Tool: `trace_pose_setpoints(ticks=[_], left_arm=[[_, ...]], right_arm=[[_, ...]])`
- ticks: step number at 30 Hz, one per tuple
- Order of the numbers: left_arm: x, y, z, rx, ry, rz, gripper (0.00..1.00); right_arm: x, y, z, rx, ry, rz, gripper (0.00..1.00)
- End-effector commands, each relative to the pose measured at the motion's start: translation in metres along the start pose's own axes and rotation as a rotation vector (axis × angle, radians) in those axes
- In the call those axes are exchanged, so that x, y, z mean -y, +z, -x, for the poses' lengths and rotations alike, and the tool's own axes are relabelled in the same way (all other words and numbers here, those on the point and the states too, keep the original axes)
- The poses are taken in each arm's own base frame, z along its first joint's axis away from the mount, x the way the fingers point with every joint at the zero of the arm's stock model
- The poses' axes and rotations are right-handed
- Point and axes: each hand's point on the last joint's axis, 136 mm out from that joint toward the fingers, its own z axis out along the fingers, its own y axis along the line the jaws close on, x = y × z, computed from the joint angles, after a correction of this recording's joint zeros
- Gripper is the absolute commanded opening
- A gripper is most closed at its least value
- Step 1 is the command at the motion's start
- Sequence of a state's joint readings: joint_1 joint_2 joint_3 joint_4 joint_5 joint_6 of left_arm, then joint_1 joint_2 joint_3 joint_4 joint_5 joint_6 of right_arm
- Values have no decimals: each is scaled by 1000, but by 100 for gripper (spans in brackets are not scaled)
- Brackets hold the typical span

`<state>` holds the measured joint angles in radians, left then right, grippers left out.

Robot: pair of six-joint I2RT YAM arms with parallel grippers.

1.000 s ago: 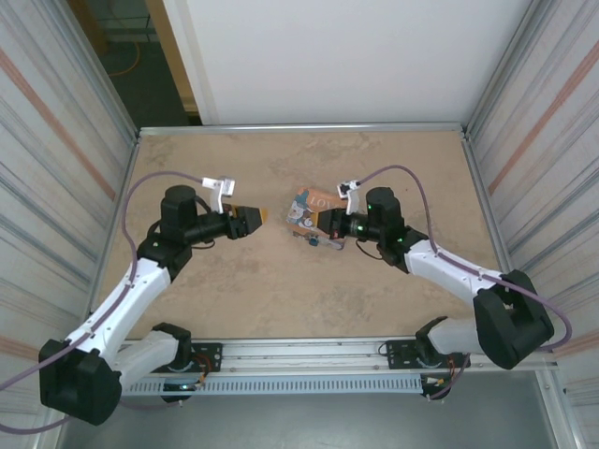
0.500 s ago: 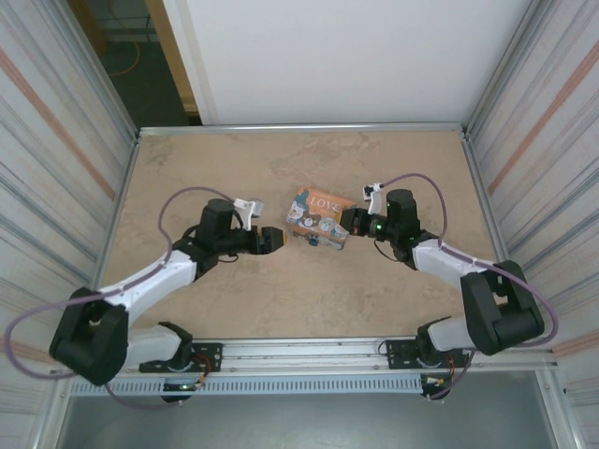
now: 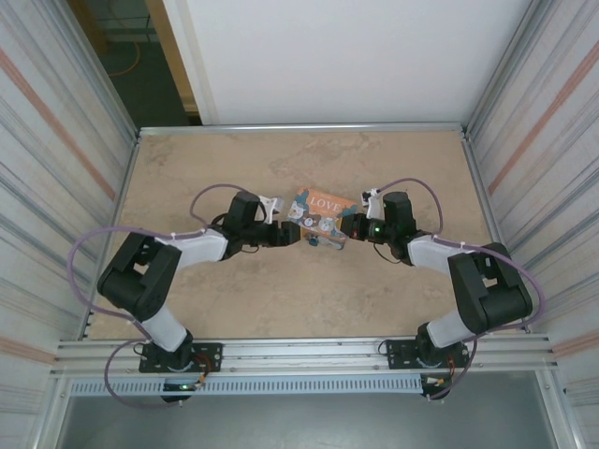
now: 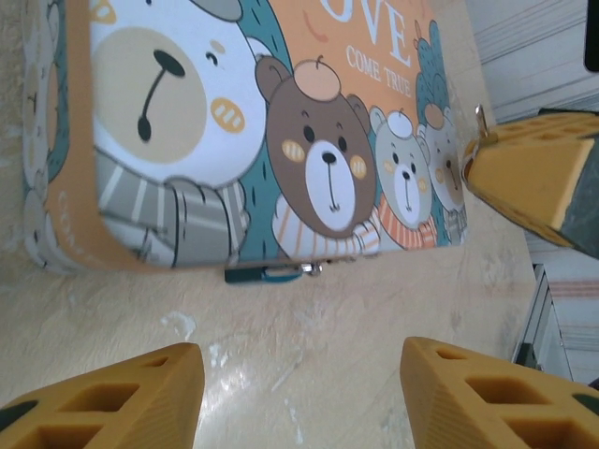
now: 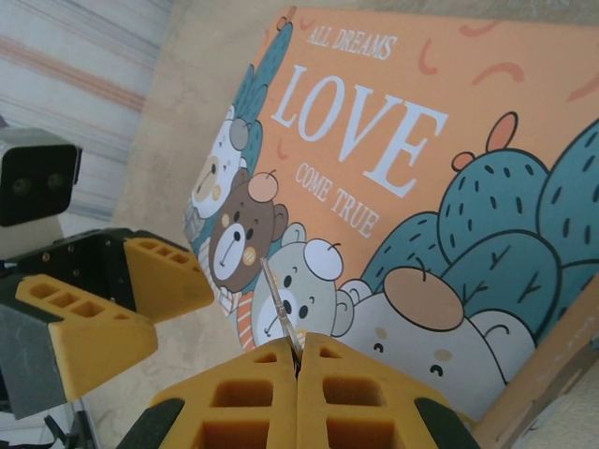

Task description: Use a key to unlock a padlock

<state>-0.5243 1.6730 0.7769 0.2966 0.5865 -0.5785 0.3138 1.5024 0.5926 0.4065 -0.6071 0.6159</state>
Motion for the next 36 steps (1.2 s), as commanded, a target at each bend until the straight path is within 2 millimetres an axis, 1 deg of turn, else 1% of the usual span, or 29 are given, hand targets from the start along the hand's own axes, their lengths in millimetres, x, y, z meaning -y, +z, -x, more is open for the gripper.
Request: trace_pose_setpoints(ticks=[1, 8, 14, 18, 21, 24, 27, 32, 36], left_arm=[[15, 10, 18, 25, 16, -68, 55], [9, 27, 32, 21, 14, -61, 54], [5, 31, 38, 35, 14, -47, 54], [0, 28, 31, 39, 11, -24, 54], [-3, 27, 20, 29, 13, -2, 55], [-4, 29, 9, 16, 20, 7, 55], [-3, 32, 2, 13, 20, 2, 55], [-3, 39, 0, 23, 38, 0, 56], [-3, 46, 0, 31, 91, 19, 57]], right_arm=[[1, 3, -3, -29, -16, 5, 0], [9, 4, -16, -58, 7, -7, 0], [11, 4, -26, -75, 14, -16, 0], [12, 3, -26, -70, 13, -23, 0], [12, 3, -25, -70, 11, -26, 0], [12, 3, -23, -67, 9, -29, 0], [13, 4, -24, -69, 12, -31, 0], [13, 4, -24, -70, 11, -31, 0], [14, 3, -24, -69, 12, -32, 0]])
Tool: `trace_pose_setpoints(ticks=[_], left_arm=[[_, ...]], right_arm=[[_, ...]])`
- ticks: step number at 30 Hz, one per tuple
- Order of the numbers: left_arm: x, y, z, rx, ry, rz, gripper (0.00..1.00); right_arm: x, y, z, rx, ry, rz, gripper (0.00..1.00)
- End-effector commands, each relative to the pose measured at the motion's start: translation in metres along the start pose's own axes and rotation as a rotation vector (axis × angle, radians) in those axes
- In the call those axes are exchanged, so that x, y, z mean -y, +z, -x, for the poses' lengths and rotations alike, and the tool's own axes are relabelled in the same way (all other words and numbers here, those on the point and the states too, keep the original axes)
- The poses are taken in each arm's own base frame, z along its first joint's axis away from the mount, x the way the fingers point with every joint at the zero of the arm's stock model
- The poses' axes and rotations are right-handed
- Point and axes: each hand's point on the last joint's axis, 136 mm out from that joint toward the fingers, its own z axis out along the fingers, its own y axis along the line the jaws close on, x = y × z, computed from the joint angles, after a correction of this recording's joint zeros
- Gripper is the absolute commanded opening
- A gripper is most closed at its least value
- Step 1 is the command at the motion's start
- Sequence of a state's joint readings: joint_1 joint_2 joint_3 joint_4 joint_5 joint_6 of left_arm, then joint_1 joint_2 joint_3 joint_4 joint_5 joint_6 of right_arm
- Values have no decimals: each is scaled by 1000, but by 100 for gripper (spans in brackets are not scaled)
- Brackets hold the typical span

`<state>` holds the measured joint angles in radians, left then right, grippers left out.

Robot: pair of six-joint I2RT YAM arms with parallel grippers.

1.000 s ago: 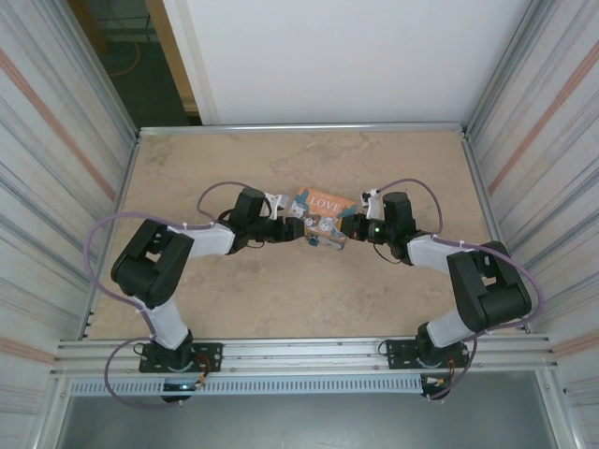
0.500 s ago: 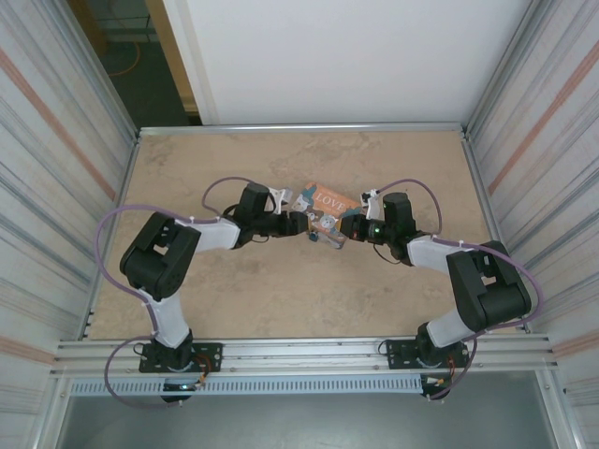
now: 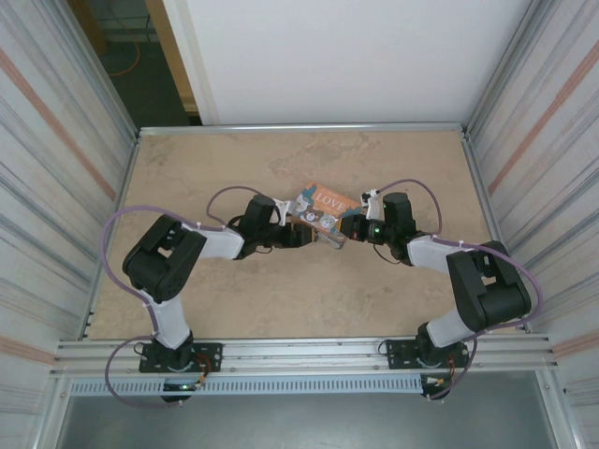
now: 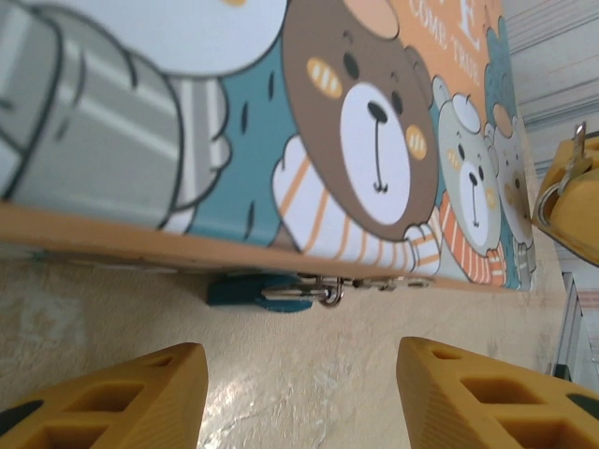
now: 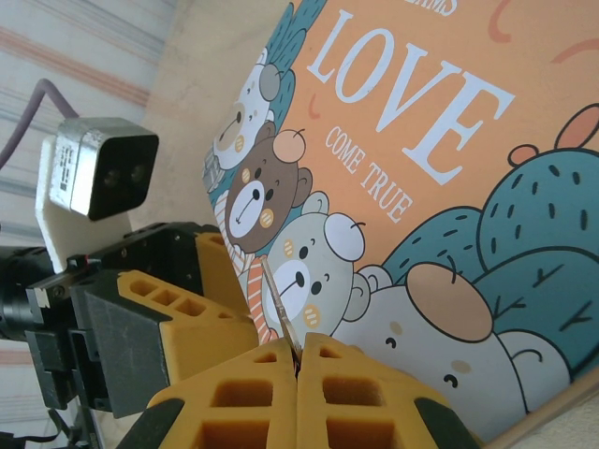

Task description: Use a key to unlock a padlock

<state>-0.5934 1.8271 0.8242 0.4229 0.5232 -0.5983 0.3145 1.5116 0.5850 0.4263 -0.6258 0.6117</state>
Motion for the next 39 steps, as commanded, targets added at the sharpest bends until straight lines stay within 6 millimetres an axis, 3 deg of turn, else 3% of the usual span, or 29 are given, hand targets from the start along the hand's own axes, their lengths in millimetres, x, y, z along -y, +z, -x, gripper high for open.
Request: trace_pose_setpoints(ticks=[1, 5, 15, 19, 25, 30, 39], left_arm=[[3, 6, 4, 30, 78, 17, 57], [2, 12, 5, 40, 104, 38, 57], [-4, 20, 15, 71, 132, 80, 57], [-3, 26, 16, 68, 137, 68, 56], [-4, 30, 15, 60, 134, 62, 54], [-2, 35, 12, 44, 131, 46, 50], [2, 44, 3, 18, 125, 43, 48]], right_arm=[[14, 2, -21, -59, 17, -47, 0], [8, 1, -17, -52, 14, -33, 0], [-32, -3, 9, -9, -59, 32, 0], [-38, 1, 14, 3, -82, 43, 0], [-30, 17, 16, -14, -71, 41, 0], [-12, 26, 7, -37, -32, 2, 0], [6, 29, -12, -70, 3, -39, 0]])
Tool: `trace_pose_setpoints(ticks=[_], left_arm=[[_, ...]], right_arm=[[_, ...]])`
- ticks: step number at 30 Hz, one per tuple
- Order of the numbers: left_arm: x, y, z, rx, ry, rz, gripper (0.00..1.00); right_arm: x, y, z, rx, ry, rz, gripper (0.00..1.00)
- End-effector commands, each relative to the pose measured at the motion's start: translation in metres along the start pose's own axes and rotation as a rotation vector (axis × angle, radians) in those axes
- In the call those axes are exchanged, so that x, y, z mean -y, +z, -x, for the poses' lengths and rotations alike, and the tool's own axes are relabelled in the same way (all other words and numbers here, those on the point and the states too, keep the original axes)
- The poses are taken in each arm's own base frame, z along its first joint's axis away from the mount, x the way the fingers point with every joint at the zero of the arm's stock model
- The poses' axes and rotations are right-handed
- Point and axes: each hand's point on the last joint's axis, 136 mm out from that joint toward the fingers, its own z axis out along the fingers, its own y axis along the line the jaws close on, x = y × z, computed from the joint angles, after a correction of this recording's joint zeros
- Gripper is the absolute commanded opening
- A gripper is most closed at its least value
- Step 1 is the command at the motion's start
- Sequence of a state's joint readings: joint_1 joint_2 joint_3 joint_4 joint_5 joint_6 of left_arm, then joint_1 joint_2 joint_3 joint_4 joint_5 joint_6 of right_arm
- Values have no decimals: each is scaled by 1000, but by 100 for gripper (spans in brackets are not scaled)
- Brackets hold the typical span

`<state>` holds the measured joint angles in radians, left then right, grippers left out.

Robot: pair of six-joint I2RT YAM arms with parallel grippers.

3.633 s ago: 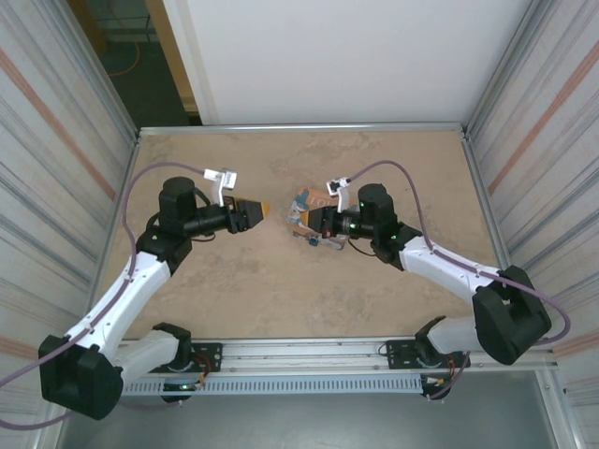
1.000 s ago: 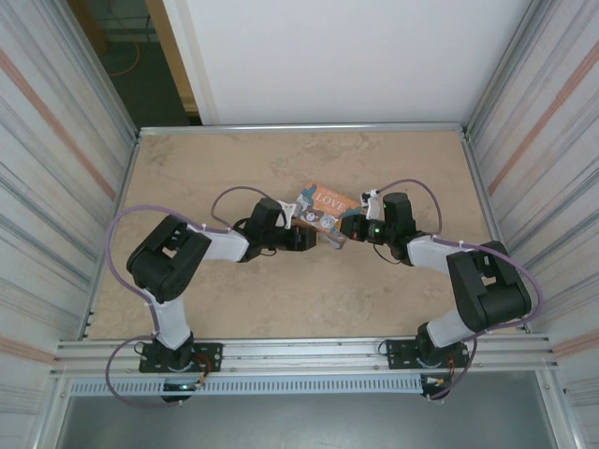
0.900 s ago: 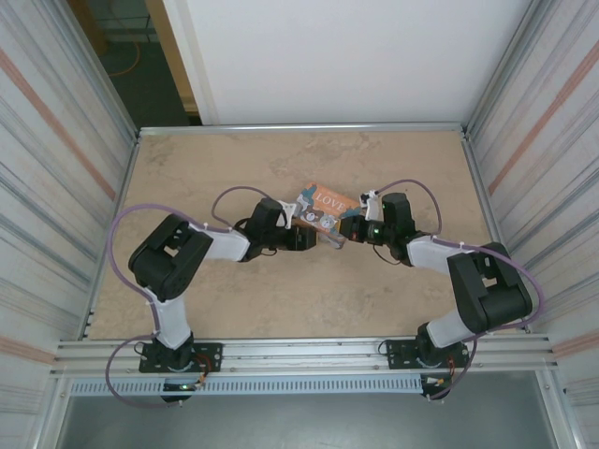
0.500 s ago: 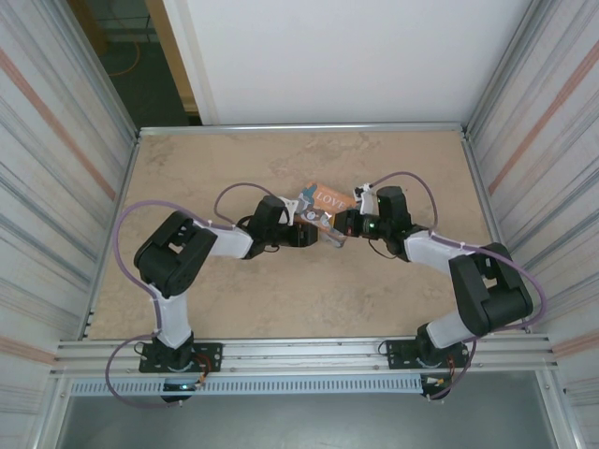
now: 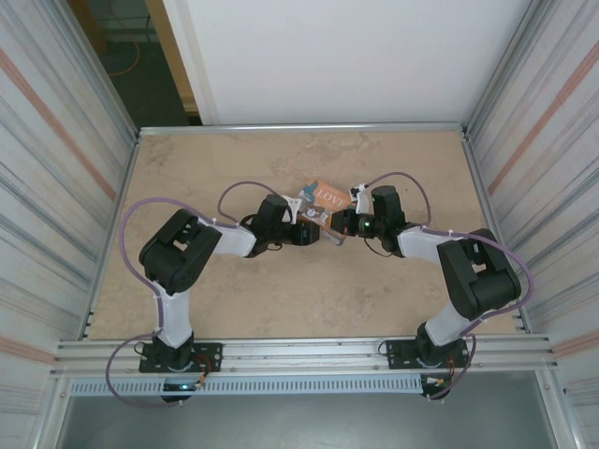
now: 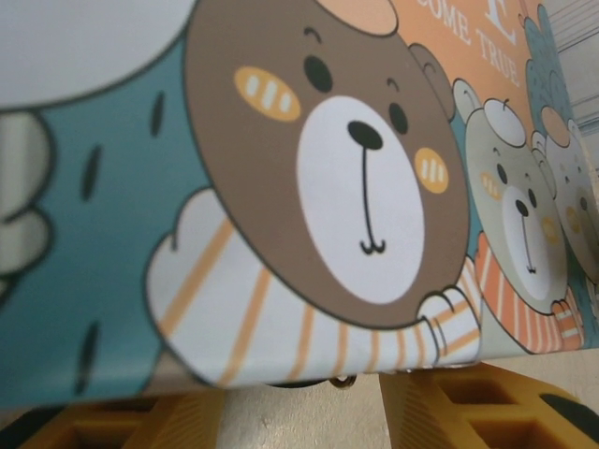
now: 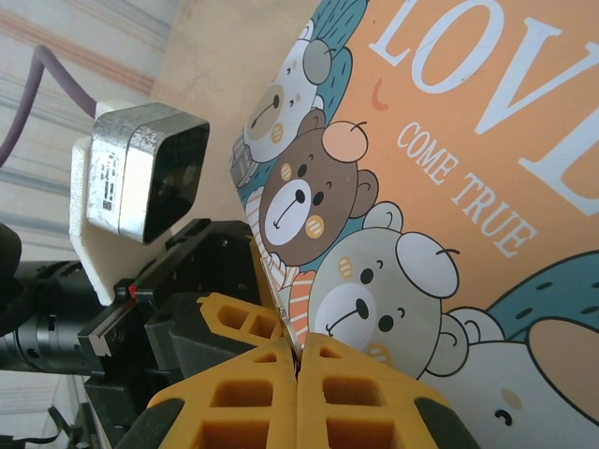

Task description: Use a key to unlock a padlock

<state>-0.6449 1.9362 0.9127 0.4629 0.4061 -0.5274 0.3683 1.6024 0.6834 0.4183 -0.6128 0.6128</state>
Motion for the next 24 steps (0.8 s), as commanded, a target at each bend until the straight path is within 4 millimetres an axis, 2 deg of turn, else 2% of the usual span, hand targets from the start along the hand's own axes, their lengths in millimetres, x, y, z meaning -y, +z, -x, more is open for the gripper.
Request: trace_pose_setpoints(ticks=[1, 9, 24], left_arm=[[8, 13, -9, -25, 16, -21, 48], [9, 17, -13, -29, 24, 9, 44], [-5, 20, -11, -10, -1, 97, 34]], right_arm=[[18, 4, -19, -39, 28, -57, 0], [17, 4, -19, -38, 24, -56, 0], [9, 5, -21, -44, 12, -45, 0]])
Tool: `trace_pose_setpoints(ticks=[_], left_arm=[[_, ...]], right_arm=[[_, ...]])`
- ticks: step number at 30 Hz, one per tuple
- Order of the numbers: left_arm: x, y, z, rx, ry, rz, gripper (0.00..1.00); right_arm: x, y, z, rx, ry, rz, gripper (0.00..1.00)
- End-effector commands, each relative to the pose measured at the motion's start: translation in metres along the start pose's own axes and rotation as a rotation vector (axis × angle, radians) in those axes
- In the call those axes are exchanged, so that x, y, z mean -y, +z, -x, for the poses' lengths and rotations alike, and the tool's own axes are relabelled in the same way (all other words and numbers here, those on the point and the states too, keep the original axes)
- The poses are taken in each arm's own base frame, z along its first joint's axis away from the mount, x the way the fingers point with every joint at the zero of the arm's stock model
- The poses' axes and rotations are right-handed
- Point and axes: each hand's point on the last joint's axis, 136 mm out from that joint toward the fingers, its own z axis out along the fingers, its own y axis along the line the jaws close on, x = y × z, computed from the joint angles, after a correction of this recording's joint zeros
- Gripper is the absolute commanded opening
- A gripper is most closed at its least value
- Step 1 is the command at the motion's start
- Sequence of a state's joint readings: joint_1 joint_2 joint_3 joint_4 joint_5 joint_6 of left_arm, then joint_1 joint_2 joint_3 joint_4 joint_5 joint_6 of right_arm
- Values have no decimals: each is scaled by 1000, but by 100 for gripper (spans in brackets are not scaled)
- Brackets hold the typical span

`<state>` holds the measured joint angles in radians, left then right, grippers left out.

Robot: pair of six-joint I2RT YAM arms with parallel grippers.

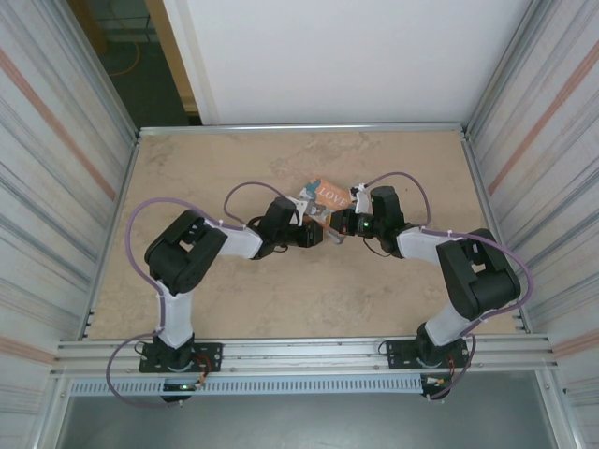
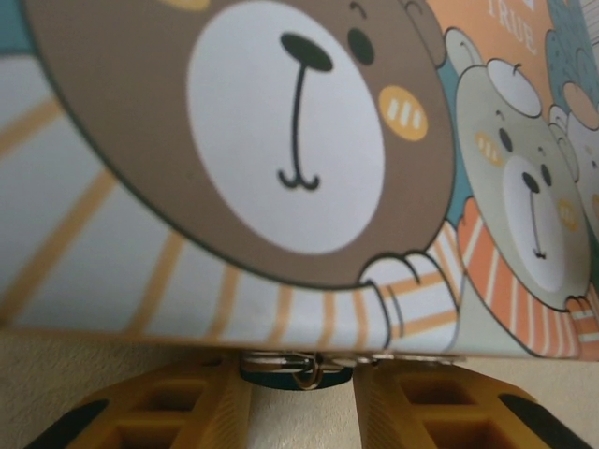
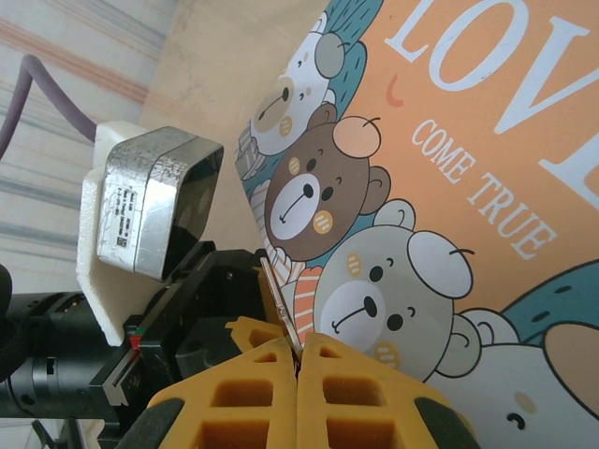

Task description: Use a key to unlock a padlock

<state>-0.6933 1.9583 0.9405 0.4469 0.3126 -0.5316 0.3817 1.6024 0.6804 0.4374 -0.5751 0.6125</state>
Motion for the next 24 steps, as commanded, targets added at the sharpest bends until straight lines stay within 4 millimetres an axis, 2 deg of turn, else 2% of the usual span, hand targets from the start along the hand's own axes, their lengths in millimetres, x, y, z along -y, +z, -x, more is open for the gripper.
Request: trace_pose_setpoints(ticks=[1, 4, 11, 16, 24], left_arm=[[-7, 9, -6, -18, -19, 42, 32], [-4, 7, -3, -8, -13, 36, 28], [6, -6, 4, 12, -4, 14, 26], [17, -21, 7, 8, -27, -7, 26], [36, -43, 8, -42, -122, -32, 25]], right_arm=[[7, 3, -24, -67, 23, -25, 0], [3, 2, -21, -60, 16, -19, 0], [-15, -7, -10, -22, -22, 8, 0], [-28, -26, -6, 16, -75, 4, 0], [-31, -66, -17, 84, -171, -67, 0]])
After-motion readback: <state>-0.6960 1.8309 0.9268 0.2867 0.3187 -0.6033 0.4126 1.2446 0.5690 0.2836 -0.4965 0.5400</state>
